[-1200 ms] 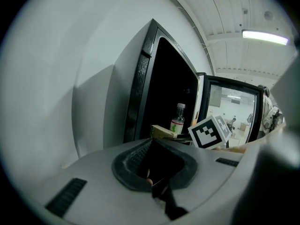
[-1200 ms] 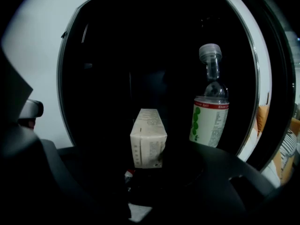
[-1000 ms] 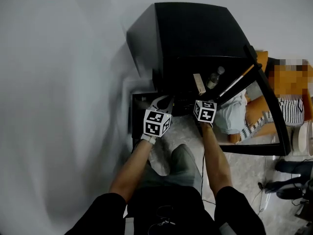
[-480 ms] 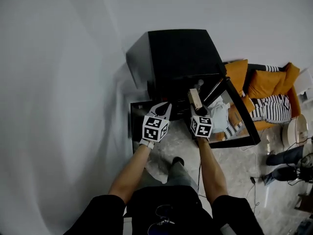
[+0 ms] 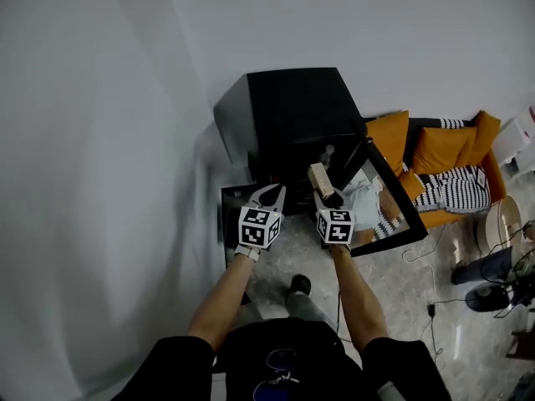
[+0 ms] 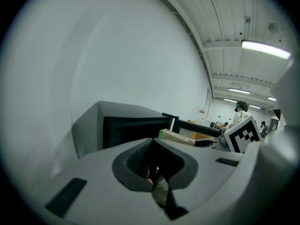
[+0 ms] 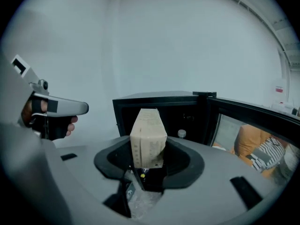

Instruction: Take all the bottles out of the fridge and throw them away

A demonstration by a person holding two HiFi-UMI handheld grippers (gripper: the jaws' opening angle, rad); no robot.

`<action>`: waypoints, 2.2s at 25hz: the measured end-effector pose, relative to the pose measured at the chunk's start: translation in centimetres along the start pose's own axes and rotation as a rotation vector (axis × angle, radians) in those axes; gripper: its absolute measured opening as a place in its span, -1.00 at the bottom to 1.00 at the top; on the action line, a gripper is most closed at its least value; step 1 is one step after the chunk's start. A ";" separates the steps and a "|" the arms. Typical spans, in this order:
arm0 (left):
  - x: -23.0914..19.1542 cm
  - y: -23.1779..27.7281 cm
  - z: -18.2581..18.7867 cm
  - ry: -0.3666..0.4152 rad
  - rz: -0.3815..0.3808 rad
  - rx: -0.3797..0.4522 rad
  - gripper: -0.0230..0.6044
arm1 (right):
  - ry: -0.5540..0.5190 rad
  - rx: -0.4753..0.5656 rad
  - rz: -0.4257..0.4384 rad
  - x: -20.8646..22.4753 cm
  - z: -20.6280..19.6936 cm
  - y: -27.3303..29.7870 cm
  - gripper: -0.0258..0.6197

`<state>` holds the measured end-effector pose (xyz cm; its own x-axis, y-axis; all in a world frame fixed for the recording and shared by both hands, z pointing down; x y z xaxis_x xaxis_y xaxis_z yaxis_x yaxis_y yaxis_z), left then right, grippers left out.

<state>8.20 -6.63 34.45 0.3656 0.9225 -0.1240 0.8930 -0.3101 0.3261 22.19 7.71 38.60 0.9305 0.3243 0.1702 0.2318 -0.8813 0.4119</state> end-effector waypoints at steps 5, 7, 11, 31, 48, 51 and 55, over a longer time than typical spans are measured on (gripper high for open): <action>-1.5 -1.8 -0.5 -0.008 0.059 0.010 -0.92 | -0.024 -0.005 0.049 -1.6 0.5 0.8 -0.35; -2.4 -2.9 -0.7 -0.021 0.091 0.014 -0.92 | -0.037 -0.006 0.073 -2.5 0.8 1.4 -0.35; -5.0 -5.3 -1.1 -0.047 0.170 0.020 -0.92 | -0.063 -0.008 0.136 -4.9 1.5 3.0 -0.35; -13.8 -14.7 -1.7 -0.118 0.422 0.057 -0.92 | -0.222 -0.030 0.419 -17.8 4.9 10.0 -0.35; -16.9 -17.2 -5.6 -0.189 0.504 0.013 -0.92 | -0.259 -0.122 0.521 -22.2 2.0 13.2 -0.35; -17.8 -16.6 -7.4 -0.194 0.504 -0.004 -0.92 | -0.262 -0.140 0.538 -22.6 0.5 14.5 -0.35; -18.2 -15.6 -10.5 -0.196 0.493 -0.045 -0.92 | -0.249 -0.174 0.549 -22.3 -2.4 15.8 -0.35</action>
<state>-15.09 -16.15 41.43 0.7853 0.6079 -0.1170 0.5920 -0.6822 0.4291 4.47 -12.65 43.49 0.9437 -0.2683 0.1933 -0.3290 -0.8206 0.4672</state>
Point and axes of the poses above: the fingertips, and each gripper's own axes: y forward along the fingers, x to its right, z out of its top, the point moved 9 cm from there along -y, backward along the fingers, and after that the axes turned 12 degrees about z, right-handed, at the moved point
